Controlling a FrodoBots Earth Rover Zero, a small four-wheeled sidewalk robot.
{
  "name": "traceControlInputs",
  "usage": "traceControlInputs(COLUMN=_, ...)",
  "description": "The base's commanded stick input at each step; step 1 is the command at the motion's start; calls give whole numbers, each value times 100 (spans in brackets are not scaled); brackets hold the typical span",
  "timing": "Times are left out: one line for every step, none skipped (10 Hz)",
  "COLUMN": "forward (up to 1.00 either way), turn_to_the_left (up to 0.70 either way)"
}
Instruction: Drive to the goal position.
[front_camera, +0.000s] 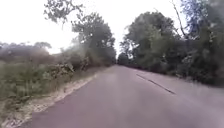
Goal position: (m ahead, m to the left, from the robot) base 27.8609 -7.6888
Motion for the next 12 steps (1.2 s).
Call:
traceControlInputs(forward=100, turn_to_the_left=0)
traceControlInputs(forward=100, turn_to_the_left=0)
traceControlInputs(forward=100, turn_to_the_left=0)
traceControlInputs(forward=100, turn_to_the_left=0)
traceControlInputs(forward=100, turn_to_the_left=0)
traceControlInputs(forward=100, turn_to_the_left=0)
traceControlInputs(forward=100, turn_to_the_left=0)
traceControlInputs(forward=100, turn_to_the_left=0)
traceControlInputs(forward=100, turn_to_the_left=-19)
traceControlInputs(forward=100, turn_to_the_left=-31)
traceControlInputs(forward=100, turn_to_the_left=-39)
traceControlInputs(forward=100, turn_to_the_left=-38)
